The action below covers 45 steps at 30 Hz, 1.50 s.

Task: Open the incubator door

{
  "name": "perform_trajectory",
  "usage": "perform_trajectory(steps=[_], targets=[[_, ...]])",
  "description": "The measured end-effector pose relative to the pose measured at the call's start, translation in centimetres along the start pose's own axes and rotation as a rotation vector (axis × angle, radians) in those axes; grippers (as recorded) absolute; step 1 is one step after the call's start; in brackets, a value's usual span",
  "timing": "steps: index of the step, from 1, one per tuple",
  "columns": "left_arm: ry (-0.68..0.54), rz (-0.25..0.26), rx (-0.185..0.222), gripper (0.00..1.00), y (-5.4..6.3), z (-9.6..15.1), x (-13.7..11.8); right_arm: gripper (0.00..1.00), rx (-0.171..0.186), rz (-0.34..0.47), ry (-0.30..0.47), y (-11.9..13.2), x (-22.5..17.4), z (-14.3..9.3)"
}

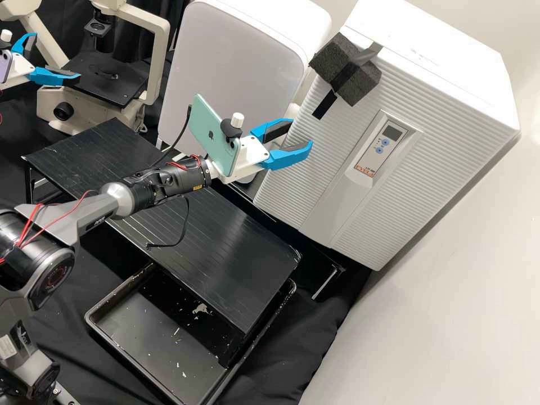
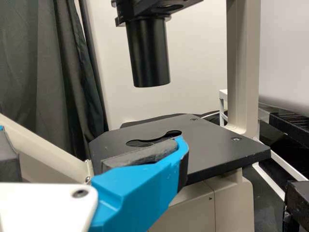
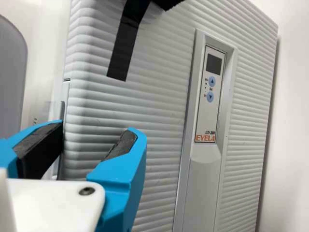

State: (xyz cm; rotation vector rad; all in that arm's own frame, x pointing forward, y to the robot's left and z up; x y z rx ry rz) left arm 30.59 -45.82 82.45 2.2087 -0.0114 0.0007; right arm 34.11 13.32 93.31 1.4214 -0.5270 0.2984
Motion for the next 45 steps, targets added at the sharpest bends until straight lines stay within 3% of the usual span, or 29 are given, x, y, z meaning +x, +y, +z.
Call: perform_trajectory(steps=[24,45], targets=[[0.0,0.0,0.0,1.0,0.0,0.0,0.0,0.0,-0.014,-0.002,0.004,0.1,0.0,0.0],[0.0,0.0,0.0,1.0,0.0,0.0,0.0,0.0,-0.025,-0.007,-0.006,2.7,-3.1,2.0]])
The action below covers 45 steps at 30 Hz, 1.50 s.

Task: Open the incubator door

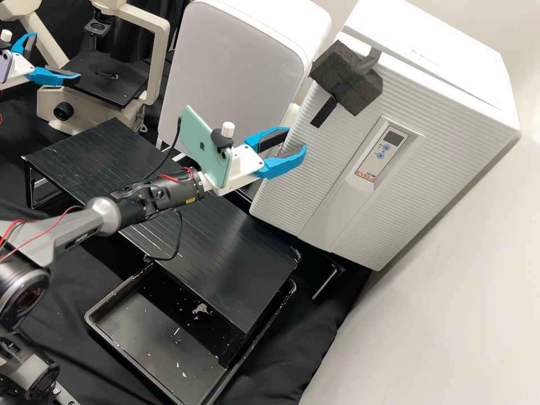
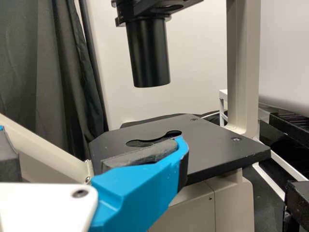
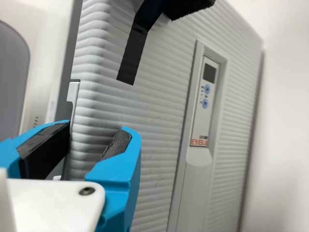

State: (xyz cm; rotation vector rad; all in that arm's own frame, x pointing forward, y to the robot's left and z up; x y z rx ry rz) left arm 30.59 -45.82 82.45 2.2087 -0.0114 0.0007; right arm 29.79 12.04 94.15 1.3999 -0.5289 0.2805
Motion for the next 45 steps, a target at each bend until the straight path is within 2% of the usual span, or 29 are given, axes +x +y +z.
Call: perform_trajectory(steps=[8,10,12,18,21,26,27,32,37,45], targets=[[0.0,0.0,0.0,1.0,0.0,0.0,0.0,0.0,0.034,0.091,-0.034,2.3,-3.6,1.9],[0.0,0.0,0.0,1.0,0.0,0.0,0.0,0.0,0.056,0.123,-0.055,2.8,-4.4,2.3],[0.0,0.0,0.0,1.0,0.0,0.0,0.0,0.0,0.078,0.156,-0.083,3.3,-5.3,2.8],[0.0,0.0,0.0,1.0,0.0,0.0,0.0,0.0,0.132,0.304,-0.229,5.6,-8.3,4.7],[0.0,0.0,0.0,1.0,0.0,0.0,0.0,0.0,0.168,0.319,-0.274,6.0,-9.4,5.3],[0.0,0.0,0.0,1.0,0.0,0.0,0.0,0.0,0.181,0.295,-0.254,5.9,-10.0,5.1],[0.0,0.0,0.0,1.0,0.0,0.0,0.0,1.0,0.182,0.294,-0.252,5.9,-10.1,5.1],[0.0,0.0,0.0,1.0,0.0,0.0,0.0,1.0,0.172,0.272,-0.237,5.3,-10.0,4.9],[0.0,0.0,0.0,1.0,0.0,0.0,0.0,1.0,0.172,0.224,-0.163,3.7,-9.7,4.3],[0.0,0.0,0.0,1.0,0.0,0.0,0.0,1.0,0.107,0.149,-0.098,0.7,-8.5,3.7]])
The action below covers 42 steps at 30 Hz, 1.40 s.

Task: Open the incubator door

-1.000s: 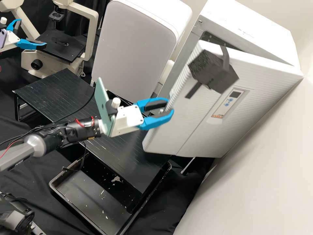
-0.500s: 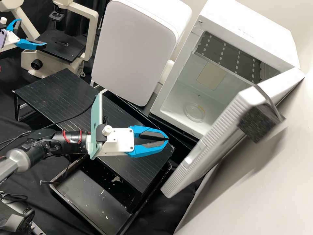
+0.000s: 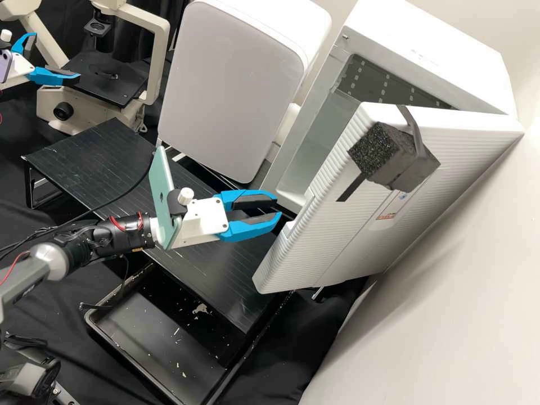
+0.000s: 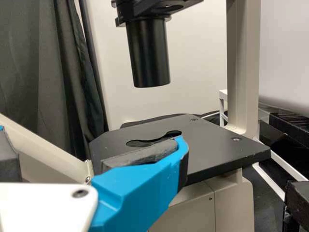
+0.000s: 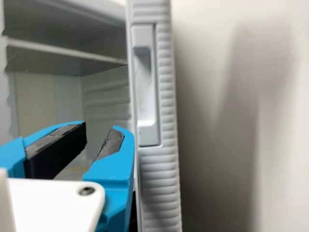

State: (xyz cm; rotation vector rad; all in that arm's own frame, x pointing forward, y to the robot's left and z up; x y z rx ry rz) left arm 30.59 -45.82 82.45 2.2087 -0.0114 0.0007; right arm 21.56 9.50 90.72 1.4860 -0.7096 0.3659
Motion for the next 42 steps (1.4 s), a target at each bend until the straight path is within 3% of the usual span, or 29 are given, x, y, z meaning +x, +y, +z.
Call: perform_trajectory(steps=[9,16,24,28,31,33,34,36,39,42], targets=[[0.0,0.0,0.0,1.0,0.0,0.0,0.0,1.0,-0.098,-0.012,-0.028,-3.1,2.7,0.6],[0.0,0.0,0.0,1.0,0.0,0.0,0.0,1.0,-0.147,-0.005,-0.074,-4.1,4.2,1.5],[0.0,0.0,0.0,1.0,0.0,0.0,0.0,1.0,-0.183,0.042,-0.186,-3.2,5.0,2.6],[0.0,0.0,0.0,1.0,0.0,0.0,0.0,1.0,-0.167,0.057,-0.228,-2.9,5.1,3.1],[0.0,0.0,0.0,1.0,0.0,0.0,0.0,1.0,-0.115,0.053,-0.192,-3.0,4.9,3.4],[0.0,0.0,0.0,1.0,0.0,0.0,0.0,1.0,-0.034,0.016,-0.111,-3.3,4.8,3.7],[0.0,0.0,0.0,1.0,0.0,0.0,0.0,1.0,0.045,-0.016,-0.042,-3.4,4.8,3.8],[0.0,0.0,0.0,1.0,0.0,0.0,0.0,1.0,0.13,-0.053,0.021,-3.5,4.7,4.0],[0.0,0.0,0.0,1.0,0.0,0.0,0.0,1.0,0.211,-0.094,0.073,-3.6,4.6,4.2],[0.0,0.0,0.0,1.0,0.0,0.0,0.0,1.0,0.251,-0.119,0.1,-3.6,4.5,4.3]])
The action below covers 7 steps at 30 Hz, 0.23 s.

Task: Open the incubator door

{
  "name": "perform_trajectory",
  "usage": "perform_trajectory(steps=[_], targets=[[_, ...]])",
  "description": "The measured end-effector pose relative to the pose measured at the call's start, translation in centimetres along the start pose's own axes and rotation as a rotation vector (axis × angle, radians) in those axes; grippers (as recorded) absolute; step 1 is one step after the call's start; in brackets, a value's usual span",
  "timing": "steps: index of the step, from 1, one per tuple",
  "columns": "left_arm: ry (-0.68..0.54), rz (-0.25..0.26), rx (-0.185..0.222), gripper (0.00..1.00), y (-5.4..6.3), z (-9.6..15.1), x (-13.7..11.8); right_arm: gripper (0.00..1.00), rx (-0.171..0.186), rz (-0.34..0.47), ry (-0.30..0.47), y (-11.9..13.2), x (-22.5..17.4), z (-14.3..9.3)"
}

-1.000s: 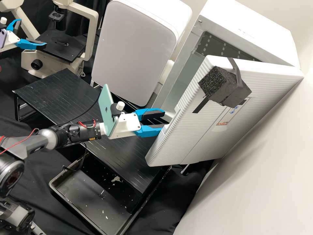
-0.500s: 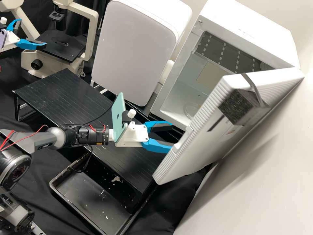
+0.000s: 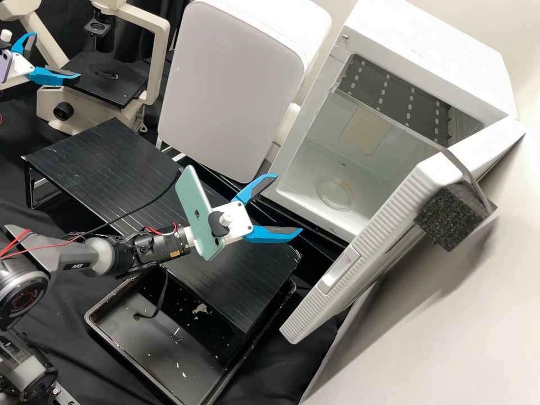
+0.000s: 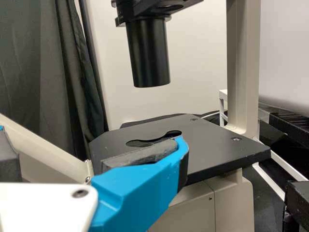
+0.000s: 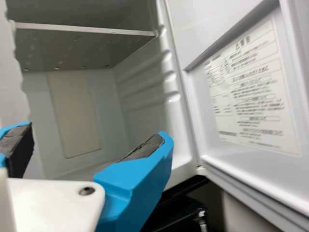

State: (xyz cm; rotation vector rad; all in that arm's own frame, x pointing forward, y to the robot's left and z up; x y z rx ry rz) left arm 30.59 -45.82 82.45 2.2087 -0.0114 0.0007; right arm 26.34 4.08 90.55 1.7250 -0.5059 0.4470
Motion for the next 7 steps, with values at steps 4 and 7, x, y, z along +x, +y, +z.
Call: perform_trajectory(steps=[4,7], targets=[[0.0,0.0,0.0,1.0,0.0,0.0,0.0,1.0,0.031,-0.031,0.018,-0.21,-0.17,0.11],[0.0,0.0,0.0,1.0,0.0,0.0,0.0,1.0,0.026,-0.047,0.028,-0.35,-0.26,0.07]])
